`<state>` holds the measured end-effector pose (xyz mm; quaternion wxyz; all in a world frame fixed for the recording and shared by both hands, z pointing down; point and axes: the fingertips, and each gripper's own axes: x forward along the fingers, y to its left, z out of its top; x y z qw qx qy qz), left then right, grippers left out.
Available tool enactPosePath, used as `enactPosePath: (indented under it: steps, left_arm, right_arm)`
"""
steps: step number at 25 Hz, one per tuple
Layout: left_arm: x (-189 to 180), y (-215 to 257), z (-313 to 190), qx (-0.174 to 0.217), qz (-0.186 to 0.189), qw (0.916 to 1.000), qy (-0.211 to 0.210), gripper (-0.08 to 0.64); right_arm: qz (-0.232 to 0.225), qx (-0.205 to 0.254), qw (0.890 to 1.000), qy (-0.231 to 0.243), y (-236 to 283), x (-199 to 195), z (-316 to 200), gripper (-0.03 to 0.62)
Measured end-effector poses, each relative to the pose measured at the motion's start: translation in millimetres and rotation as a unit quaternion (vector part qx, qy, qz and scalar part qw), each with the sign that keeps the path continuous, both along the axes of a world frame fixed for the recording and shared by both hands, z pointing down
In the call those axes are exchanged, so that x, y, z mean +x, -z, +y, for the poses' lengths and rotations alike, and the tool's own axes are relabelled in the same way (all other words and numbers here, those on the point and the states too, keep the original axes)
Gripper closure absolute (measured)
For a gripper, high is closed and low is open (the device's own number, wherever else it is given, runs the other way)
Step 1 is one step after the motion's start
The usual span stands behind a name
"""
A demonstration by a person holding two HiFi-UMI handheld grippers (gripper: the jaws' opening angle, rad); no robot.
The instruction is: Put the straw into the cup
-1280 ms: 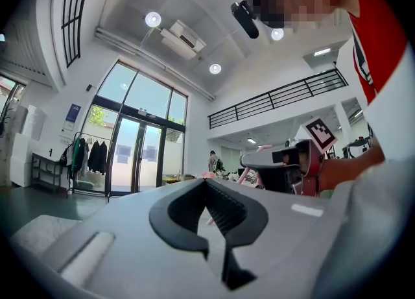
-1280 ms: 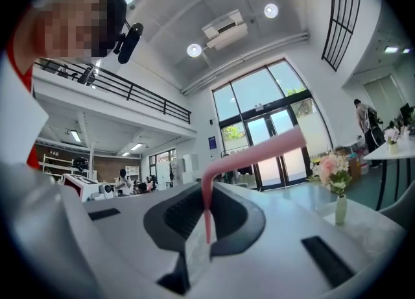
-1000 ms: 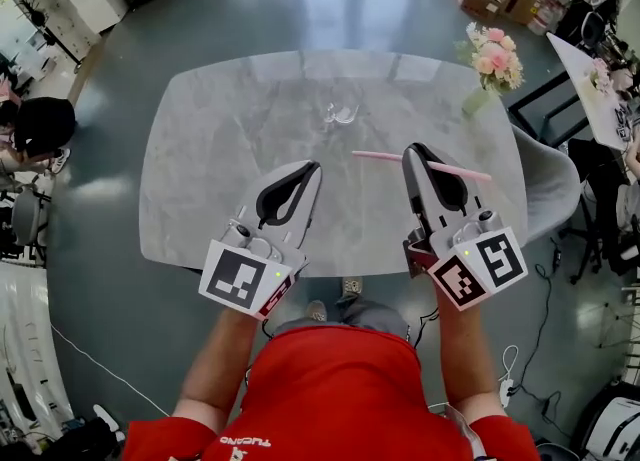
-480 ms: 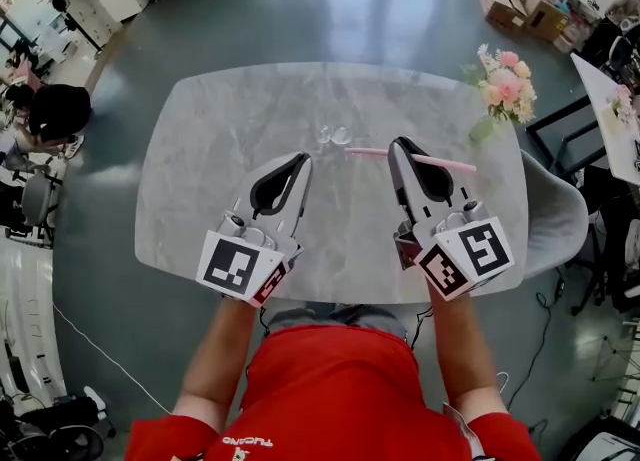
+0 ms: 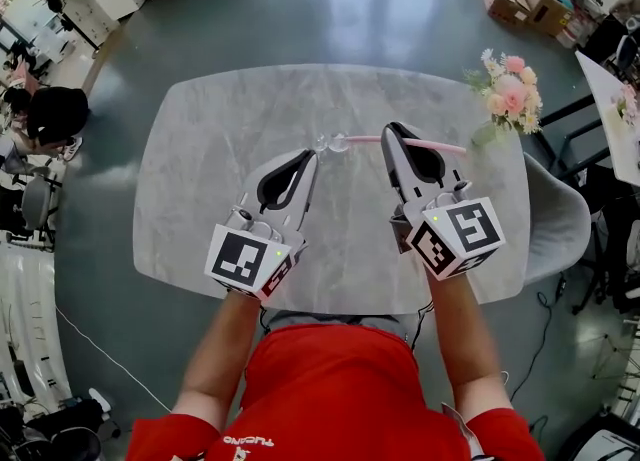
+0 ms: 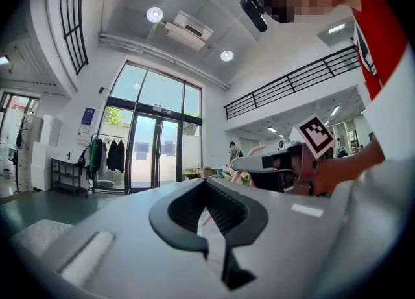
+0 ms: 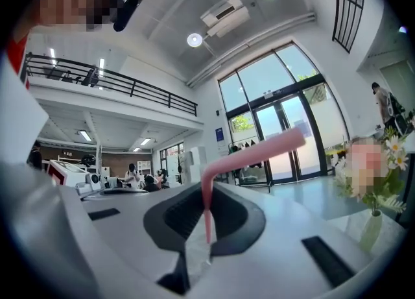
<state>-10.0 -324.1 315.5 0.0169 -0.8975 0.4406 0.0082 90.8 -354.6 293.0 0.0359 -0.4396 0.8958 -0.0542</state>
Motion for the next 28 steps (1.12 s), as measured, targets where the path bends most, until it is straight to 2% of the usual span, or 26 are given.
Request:
enactPosePath:
  steps: [13,28]
  left_arm:
    - [2,-35,-48,-0.021,-0.008,0.9996,-0.020,0.554]
    - [0,-76,-85,-0.041,-0.004,0.9987,-0.028,0.554]
  right_arm:
    - [0.019,-0.031,0.999,-0.022,-41,-13,-48,0.572]
    - [0.070,-0.093,0.993,-0.030,-127,-28,-95,0.572]
